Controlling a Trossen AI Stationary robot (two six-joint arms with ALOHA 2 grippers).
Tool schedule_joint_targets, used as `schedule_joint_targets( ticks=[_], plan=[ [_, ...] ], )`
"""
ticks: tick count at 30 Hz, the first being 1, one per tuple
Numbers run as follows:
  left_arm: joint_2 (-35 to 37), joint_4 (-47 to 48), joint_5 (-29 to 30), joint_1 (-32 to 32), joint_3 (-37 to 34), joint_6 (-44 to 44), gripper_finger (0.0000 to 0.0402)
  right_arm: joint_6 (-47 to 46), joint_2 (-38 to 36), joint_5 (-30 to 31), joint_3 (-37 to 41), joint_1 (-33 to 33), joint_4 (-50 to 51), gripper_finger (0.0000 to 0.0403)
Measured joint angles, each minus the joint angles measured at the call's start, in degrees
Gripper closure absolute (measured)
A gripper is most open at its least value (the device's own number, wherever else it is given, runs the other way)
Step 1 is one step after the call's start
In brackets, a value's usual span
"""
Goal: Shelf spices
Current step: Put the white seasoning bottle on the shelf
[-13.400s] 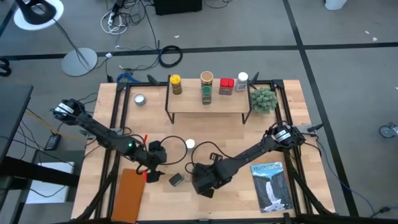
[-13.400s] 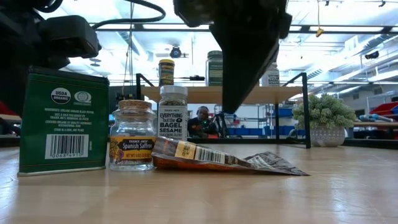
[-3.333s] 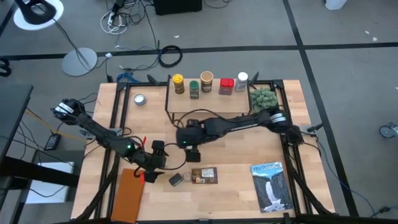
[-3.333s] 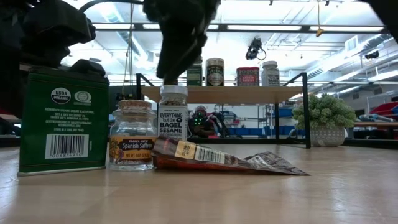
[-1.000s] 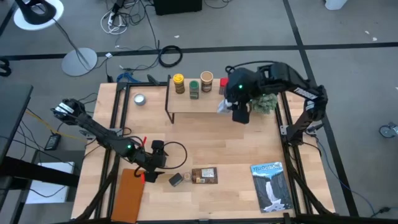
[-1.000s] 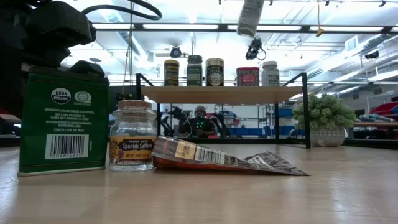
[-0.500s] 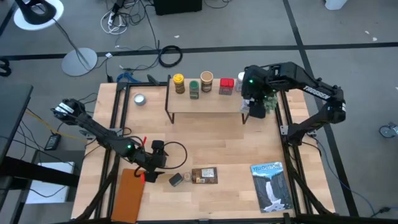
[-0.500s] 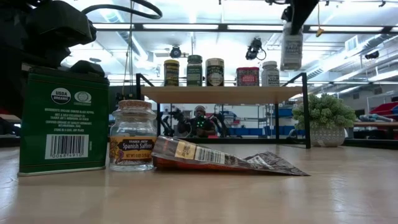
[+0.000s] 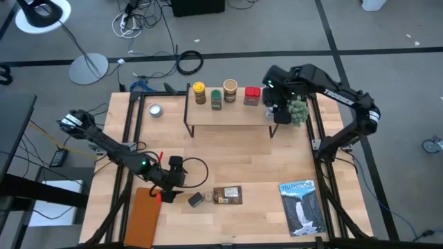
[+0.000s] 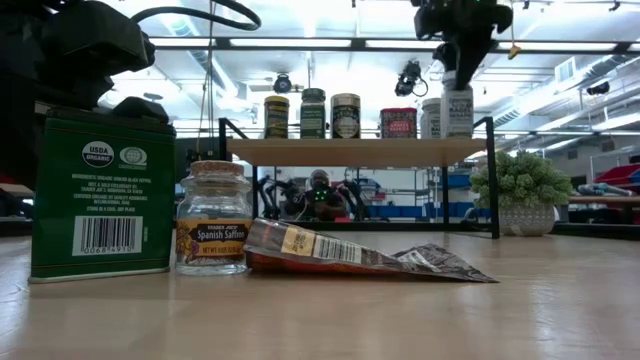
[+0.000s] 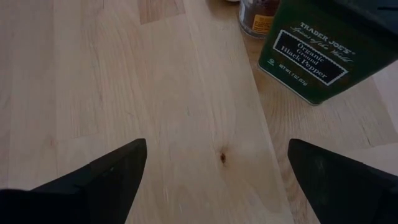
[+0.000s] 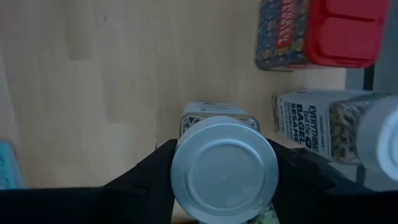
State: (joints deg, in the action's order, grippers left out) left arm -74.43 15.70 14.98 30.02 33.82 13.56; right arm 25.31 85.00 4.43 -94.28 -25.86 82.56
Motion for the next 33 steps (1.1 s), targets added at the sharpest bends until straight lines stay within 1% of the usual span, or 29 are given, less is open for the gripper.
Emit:
schedule_joint_targets(
  ticks=[5,8,15,18,20,22,29,33],
  plan=[
    [0.0,0.01,0.02,-0.01,0.0,0.07,0.0005,5.49,1.08,0.19,0.0,-0.92,0.85,0.0203],
    [0.0,-0.02,0.02,0.0,0.0,0.02,0.0005,6.99,1.08,0.49,0.0,-1.65,-0.19,0.0203],
    [0.0,-0.01,0.08,-0.01,0.0,-0.71,0.0005,7.71,1.13,0.15,0.0,-4.78,-0.62,0.0203],
    [0.0,-0.39,0.09,-0.02,0.0,-0.95,0.0005,7.92,1.13,-1.65,0.0,-5.71,-0.69,0.0193],
    [0.0,-1.01,0.07,-0.01,0.0,-1.23,0.0005,7.92,1.14,-3.08,0.0,-6.02,-0.68,0.0182],
    [0.0,-1.33,0.09,-0.02,0.0,-1.32,0.0005,7.92,1.15,-3.26,0.0,-6.17,-0.67,0.0179],
    [0.0,-1.16,0.17,0.0,0.0,-1.33,0.0005,7.6,1.15,-4.45,0.0,-6.24,-0.71,0.0191],
    [0.0,-1.18,0.17,-0.02,0.0,-1.33,0.0005,7.32,1.15,-4.14,0.0,-6.24,-0.63,0.0176]
  ],
)
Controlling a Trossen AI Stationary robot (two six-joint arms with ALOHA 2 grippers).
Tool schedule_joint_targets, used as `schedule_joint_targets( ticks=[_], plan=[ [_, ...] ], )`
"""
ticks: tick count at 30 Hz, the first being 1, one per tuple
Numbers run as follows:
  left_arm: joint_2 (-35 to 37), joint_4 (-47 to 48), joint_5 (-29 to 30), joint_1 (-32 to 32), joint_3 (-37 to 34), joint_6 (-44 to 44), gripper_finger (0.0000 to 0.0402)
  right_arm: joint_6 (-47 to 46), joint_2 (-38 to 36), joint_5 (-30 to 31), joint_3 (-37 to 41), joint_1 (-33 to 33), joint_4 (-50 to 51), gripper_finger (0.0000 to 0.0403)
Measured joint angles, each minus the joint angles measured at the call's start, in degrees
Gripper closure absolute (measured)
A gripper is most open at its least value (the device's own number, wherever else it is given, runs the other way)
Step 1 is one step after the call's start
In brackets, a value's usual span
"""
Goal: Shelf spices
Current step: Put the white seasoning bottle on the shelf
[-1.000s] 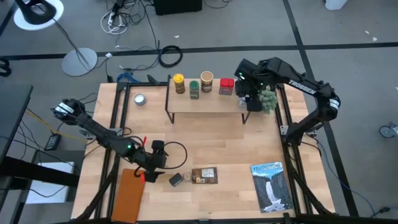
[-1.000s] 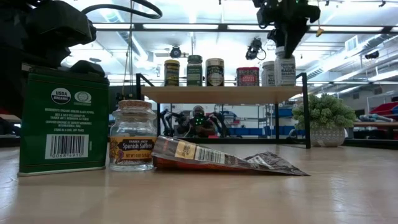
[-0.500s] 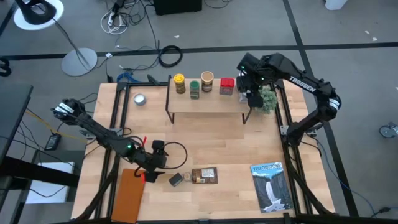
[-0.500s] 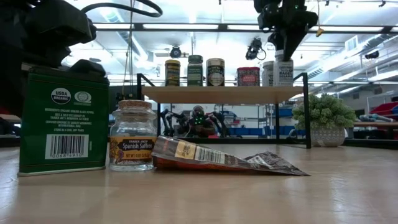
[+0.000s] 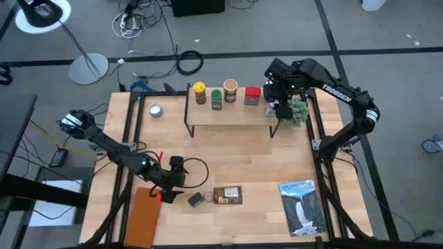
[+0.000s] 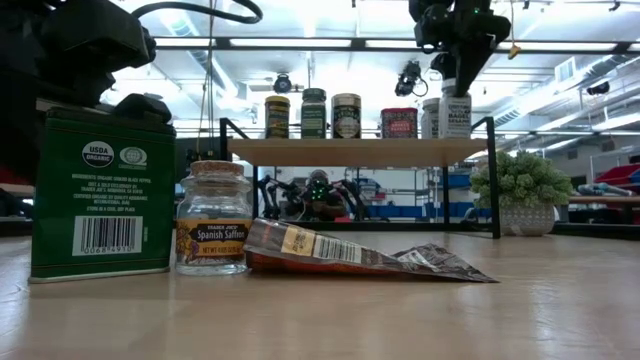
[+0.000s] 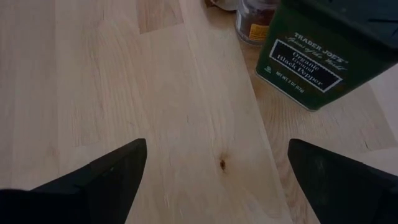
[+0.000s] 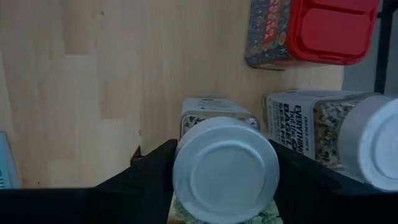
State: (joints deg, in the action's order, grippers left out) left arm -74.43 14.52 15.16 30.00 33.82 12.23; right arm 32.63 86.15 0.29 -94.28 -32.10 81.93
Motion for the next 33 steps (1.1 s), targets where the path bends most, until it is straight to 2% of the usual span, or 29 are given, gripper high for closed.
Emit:
schedule_joint_targets(
  ticks=[7,11,23,33],
  plan=[
    [0.0,-0.02,0.02,0.02,0.0,0.0,0.0005,-0.01,0.0,1.02,0.0,0.07,-0.02,0.0147],
    [0.0,0.0,0.04,0.0,0.0,0.0,0.0005,-2.93,0.0,1.04,0.0,0.07,-0.02,0.0142],
    [0.0,0.0,0.09,0.0,0.0,-0.17,0.0005,-2.52,0.02,1.17,0.0,0.07,0.11,0.0143],
    [0.0,0.02,0.09,0.02,0.0,-0.2,0.0005,-0.85,0.02,3.09,0.0,0.09,0.44,0.0109]
  ],
)
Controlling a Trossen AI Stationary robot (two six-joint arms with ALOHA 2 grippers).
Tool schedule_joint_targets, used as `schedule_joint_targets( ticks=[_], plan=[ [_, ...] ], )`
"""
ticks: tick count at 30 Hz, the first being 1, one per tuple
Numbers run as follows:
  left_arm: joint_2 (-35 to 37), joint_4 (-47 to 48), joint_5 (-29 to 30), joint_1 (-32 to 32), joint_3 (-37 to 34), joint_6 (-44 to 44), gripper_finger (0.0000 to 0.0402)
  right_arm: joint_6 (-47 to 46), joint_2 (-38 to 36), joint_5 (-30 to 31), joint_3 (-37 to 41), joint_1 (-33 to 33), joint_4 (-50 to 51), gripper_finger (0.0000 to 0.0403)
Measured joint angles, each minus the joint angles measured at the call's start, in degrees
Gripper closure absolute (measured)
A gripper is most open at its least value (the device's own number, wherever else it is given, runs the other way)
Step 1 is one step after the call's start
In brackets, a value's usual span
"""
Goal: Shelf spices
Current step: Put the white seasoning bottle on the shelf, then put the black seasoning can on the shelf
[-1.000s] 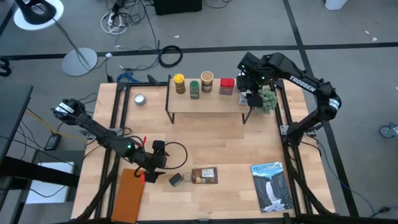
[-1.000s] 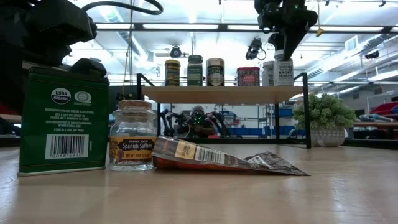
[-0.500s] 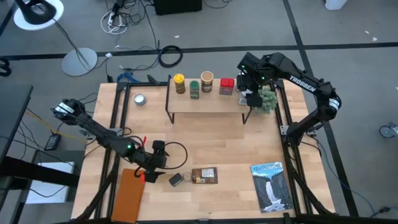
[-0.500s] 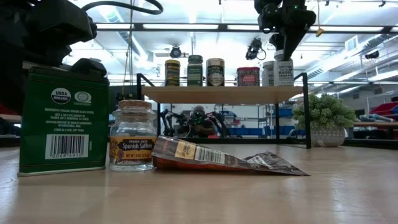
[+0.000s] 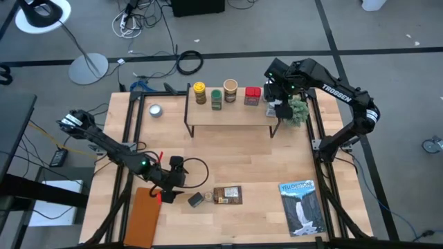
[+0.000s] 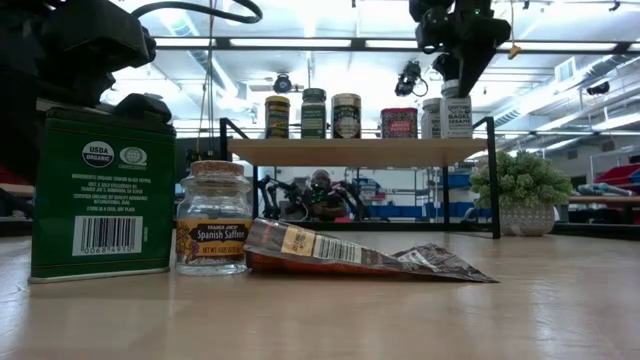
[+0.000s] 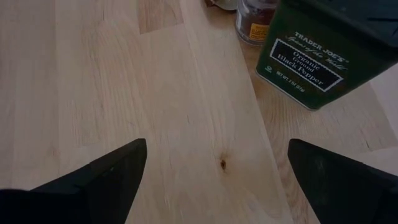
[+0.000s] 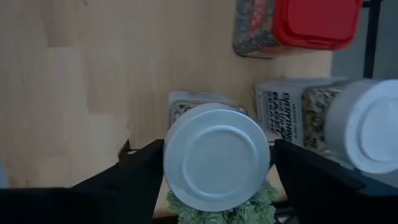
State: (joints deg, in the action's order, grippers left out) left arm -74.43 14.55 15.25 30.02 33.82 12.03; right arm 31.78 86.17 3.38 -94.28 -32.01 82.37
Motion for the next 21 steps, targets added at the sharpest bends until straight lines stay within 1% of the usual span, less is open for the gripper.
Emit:
schedule_joint_targets(
  ticks=[4,10,14,21],
  plan=[
    [0.0,0.04,0.0,-0.01,0.0,0.0,0.0005,-0.54,0.0,2.1,0.0,0.0,0.28,0.0079],
    [0.0,0.09,0.0,0.0,0.0,0.0,0.0005,-0.67,-0.23,2.45,0.0,0.13,1.0,0.0043],
    [0.0,0.09,0.0,-0.01,0.0,-0.01,0.0005,-0.89,-0.8,2.45,-0.99,0.17,1.11,0.0033],
    [0.0,0.07,0.0,0.0,0.0,-0.01,0.0005,-5.19,-0.98,2.62,-7.24,0.22,4.23,0.003]
  ],
)
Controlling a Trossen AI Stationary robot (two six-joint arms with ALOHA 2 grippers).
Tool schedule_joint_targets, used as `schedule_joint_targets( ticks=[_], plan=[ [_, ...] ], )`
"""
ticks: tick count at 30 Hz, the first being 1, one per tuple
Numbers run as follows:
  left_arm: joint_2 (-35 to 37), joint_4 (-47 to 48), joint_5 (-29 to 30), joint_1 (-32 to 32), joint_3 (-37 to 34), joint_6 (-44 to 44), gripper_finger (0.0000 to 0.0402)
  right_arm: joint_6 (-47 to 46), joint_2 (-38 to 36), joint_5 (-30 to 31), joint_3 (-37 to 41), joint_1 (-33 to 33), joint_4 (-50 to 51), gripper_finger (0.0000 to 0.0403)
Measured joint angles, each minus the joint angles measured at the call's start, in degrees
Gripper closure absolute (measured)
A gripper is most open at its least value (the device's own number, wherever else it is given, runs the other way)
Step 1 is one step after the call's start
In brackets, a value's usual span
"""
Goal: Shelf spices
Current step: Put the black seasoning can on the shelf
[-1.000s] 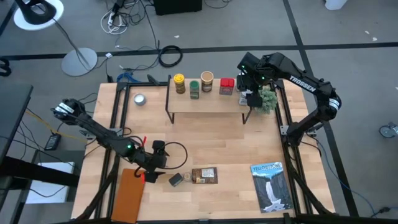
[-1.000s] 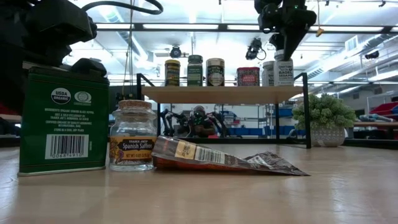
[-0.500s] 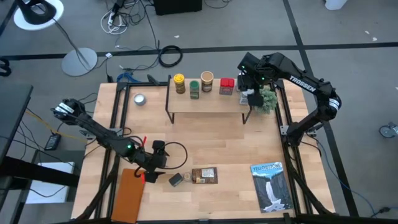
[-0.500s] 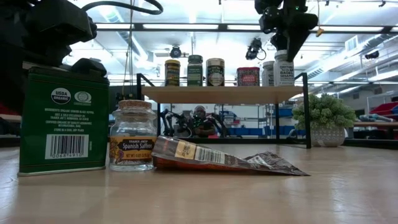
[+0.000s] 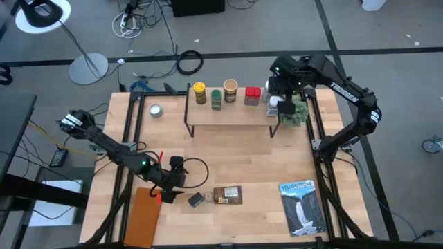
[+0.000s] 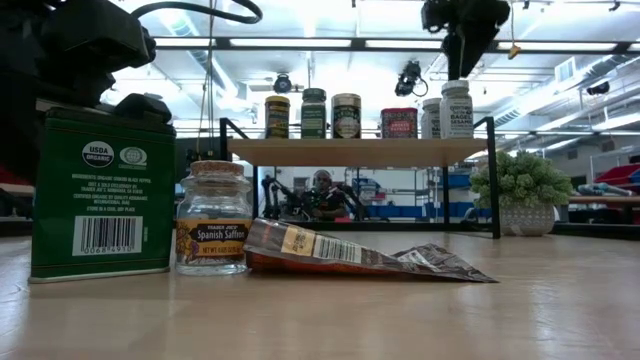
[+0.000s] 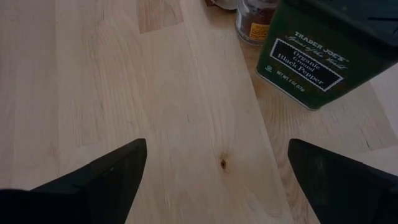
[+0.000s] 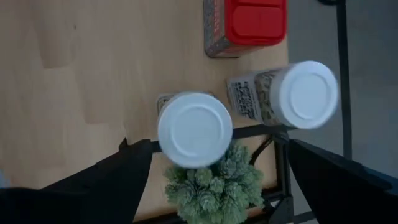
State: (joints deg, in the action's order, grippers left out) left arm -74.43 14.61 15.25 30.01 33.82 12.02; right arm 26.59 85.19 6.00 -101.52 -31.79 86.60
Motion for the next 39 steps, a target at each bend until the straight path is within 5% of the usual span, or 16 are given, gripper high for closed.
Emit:
schedule_joint_targets(
  ticks=[9,19,29,39],
  plan=[
    [0.0,-0.02,0.0,0.0,0.0,0.01,0.0005,-7.27,-0.08,-1.87,-5.46,3.31,2.08,0.003],
    [0.0,0.0,0.0,0.0,0.0,0.01,0.0005,-28.65,-0.07,-10.32,-5.46,15.23,1.68,0.0029],
    [0.0,0.03,0.0,-0.01,0.0,0.07,0.0005,-49.52,-0.07,10.86,3.47,41.58,-11.86,0.0029],
    [0.0,-1.72,0.0,-0.01,0.0,0.17,0.0005,-78.06,-0.04,29.73,28.8,63.0,-27.67,0.0028]
  ],
)
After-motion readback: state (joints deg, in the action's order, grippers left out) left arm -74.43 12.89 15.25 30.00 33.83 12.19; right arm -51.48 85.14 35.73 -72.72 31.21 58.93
